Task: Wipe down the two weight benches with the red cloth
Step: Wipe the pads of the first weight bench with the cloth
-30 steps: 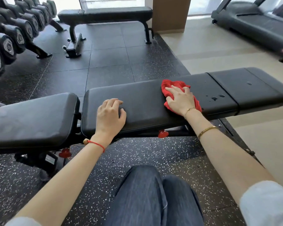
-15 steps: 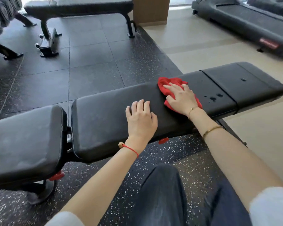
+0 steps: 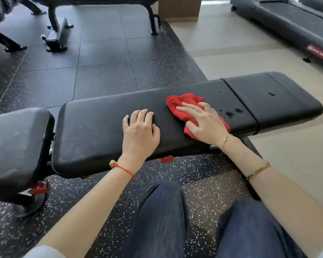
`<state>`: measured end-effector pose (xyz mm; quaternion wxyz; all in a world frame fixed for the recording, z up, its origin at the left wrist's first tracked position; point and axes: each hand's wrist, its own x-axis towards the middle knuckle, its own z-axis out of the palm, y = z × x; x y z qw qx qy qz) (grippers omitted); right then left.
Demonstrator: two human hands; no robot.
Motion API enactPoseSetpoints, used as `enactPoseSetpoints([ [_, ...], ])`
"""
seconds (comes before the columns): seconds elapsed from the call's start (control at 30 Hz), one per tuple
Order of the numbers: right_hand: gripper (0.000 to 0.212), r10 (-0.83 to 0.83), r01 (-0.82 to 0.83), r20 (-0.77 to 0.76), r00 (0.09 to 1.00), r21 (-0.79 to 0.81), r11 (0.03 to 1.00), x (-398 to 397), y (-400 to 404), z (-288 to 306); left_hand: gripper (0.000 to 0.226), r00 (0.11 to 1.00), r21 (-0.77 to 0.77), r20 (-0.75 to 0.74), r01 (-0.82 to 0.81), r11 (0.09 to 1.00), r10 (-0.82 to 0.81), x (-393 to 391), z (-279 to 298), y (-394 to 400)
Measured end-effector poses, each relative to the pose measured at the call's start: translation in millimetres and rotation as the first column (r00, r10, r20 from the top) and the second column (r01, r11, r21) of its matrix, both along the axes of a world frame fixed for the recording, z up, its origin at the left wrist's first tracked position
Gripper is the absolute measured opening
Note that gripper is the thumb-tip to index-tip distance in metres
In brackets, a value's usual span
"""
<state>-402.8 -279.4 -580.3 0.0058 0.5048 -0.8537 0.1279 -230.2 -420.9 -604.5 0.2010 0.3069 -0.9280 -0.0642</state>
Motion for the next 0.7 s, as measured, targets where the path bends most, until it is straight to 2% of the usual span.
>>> enactPoseSetpoints([
  [0.1, 0.051, -0.147, 0.146, 0.018, 0.989, 0.046, 0.988, -48.7, -5.2, 3.0, 0.038, 1.0, -0.011, 0.012, -0.014, 1.0, 0.014, 0.3, 0.3, 2.2],
  [0.17, 0.05, -0.182, 0.179, 0.026, 0.983, 0.072, 0.981, -63.8, -22.4, 5.6, 0.038, 0.999, 0.007, 0.002, -0.046, 0.999, 0.046, -2.1, -0.3, 5.5],
  [0.23, 0.051, -0.116, 0.112, 0.046, 0.992, 0.086, 0.99, -56.3, -37.8, 6.0, 0.037, 0.995, 0.056, -0.039, -0.089, 0.994, 0.091, -9.6, 1.6, 14.6],
  [0.37, 0.053, 0.18, -0.181, 0.031, 0.983, 0.062, 0.982, -19.1, -18.5, -0.4, 0.036, 0.985, 0.053, -0.085, -0.148, 0.988, 0.152, -35.2, 5.7, 44.4],
  [0.47, 0.057, 0.233, -0.233, 0.001, 0.972, 0.023, 0.972, -20.8, 25.6, -1.6, 0.036, 0.98, 0.055, -0.079, -0.18, 0.982, 0.184, -50.4, 2.4, 60.5],
  [0.6, 0.058, 0.094, -0.094, 0.012, 0.995, -0.015, 0.995, -65.6, 70.5, -4.2, 0.035, 0.975, 0.03, -0.052, -0.213, 0.976, 0.215, -56.2, -1.8, 71.1],
  [0.7, 0.054, -0.051, 0.051, 0.008, 0.999, 0.029, 0.998, -111.5, 65.1, -2.7, 0.036, 0.974, -0.001, -0.023, -0.224, 0.975, 0.224, -57.2, -3.1, 73.9],
])
